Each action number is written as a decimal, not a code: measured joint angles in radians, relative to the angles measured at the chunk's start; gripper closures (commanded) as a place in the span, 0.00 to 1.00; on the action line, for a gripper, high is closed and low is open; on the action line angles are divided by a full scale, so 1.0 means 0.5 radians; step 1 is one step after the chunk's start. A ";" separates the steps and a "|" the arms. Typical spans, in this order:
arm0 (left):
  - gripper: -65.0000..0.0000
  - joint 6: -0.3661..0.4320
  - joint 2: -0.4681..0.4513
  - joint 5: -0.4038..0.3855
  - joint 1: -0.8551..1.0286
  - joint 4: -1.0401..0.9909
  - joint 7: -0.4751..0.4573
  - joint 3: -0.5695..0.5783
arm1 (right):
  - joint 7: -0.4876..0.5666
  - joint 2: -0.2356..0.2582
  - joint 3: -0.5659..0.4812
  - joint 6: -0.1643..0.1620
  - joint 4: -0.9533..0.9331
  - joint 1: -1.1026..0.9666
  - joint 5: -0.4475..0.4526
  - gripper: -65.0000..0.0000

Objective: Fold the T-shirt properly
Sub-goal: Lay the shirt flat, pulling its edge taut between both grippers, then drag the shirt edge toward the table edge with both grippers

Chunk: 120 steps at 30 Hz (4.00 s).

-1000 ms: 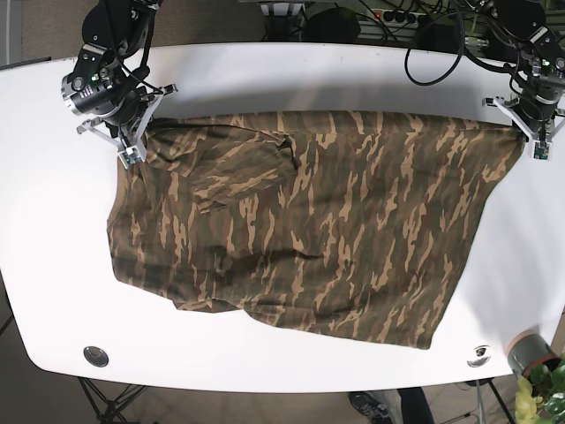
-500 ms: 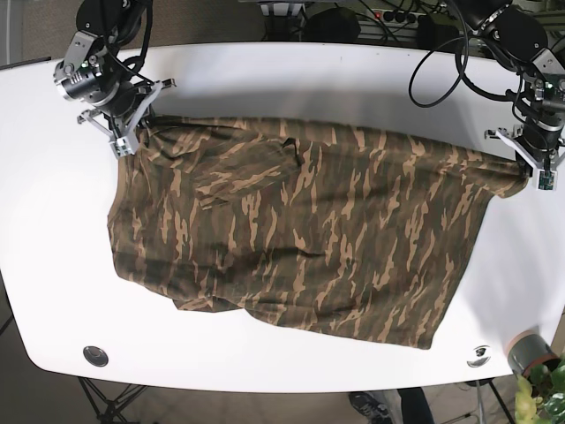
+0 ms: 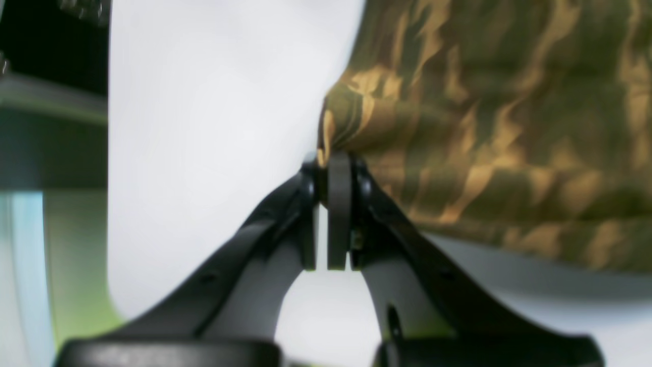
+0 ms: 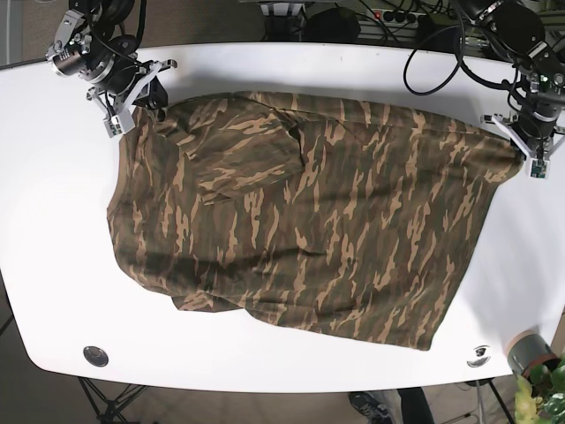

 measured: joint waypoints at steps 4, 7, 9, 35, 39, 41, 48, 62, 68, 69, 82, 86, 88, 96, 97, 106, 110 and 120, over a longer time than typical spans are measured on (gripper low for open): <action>1.00 -0.002 -0.065 -0.032 -0.017 -0.001 -0.027 0.022 | 0.002 0.031 -0.007 0.000 -0.002 -0.040 0.031 0.96; 1.00 0.002 -0.101 0.002 -0.015 -0.001 -0.029 0.004 | 0.000 0.090 0.006 -0.001 -0.003 -0.086 0.072 0.96; 1.00 0.002 -0.095 0.005 -0.011 -0.001 -0.012 0.001 | -0.002 0.094 0.011 0.001 -0.005 -0.108 0.100 0.96; 1.00 0.001 -0.084 -0.002 -0.011 -0.080 -0.014 0.021 | -0.224 0.248 0.043 0.001 -0.027 0.031 0.848 0.10; 1.00 0.001 -0.084 -0.002 -0.011 -0.081 -0.014 0.021 | -0.225 0.249 0.026 -0.001 -0.146 0.077 0.850 0.10; 1.00 0.001 -0.084 -0.003 -0.012 -0.082 -0.015 0.021 | -0.227 0.258 -0.029 -0.004 -0.214 0.067 0.830 0.10; 1.00 0.001 -0.085 -0.002 -0.011 -0.082 -0.015 0.021 | -0.246 0.242 -0.295 -0.001 -0.276 0.032 0.826 0.20; 1.00 0.001 -0.084 -0.002 -0.011 -0.082 -0.015 0.025 | -0.159 0.199 -0.336 -0.002 -0.320 0.014 0.595 0.45; 1.00 0.000 -0.084 -0.002 -0.025 -0.082 -0.014 0.025 | -0.105 0.164 -0.330 -0.002 -0.323 -0.005 0.311 0.61; 1.00 0.001 -0.083 -0.002 -0.039 -0.082 -0.010 0.024 | -0.089 0.153 -0.327 -0.002 -0.323 -0.005 0.304 0.69; 1.00 0.000 -0.083 -0.021 -0.094 -0.063 -0.006 0.019 | -0.088 0.129 -0.154 -0.002 -0.314 -0.021 0.465 0.97; 1.00 0.000 -0.081 -0.032 -0.094 -0.045 -0.007 0.019 | -0.092 0.170 -0.035 -0.001 -0.307 -0.046 0.645 0.97; 1.00 0.000 -0.077 -0.032 -0.092 -0.045 -0.006 0.019 | -0.097 0.213 0.007 -0.002 -0.307 -0.048 0.701 0.97; 1.00 -0.004 -0.072 -0.018 -0.201 -0.056 0.017 0.024 | -0.091 0.288 0.021 -0.001 -0.304 0.027 0.763 0.97; 1.00 -0.005 -0.070 -0.002 -0.257 -0.066 0.018 0.025 | -0.091 0.288 0.020 -0.001 -0.304 0.047 0.764 0.97; 1.00 0.001 -0.090 0.021 -0.531 -0.462 0.018 0.245 | -0.092 0.287 0.021 -0.001 -0.308 0.234 0.669 0.97; 1.00 0.007 -0.095 0.009 -0.660 -0.629 0.008 0.317 | -0.095 0.274 0.018 -0.001 -0.309 0.316 0.521 0.97; 1.00 0.005 -0.190 -0.002 -0.906 -1.043 -0.016 0.324 | -0.081 0.267 0.017 -0.001 -0.317 0.460 0.270 0.97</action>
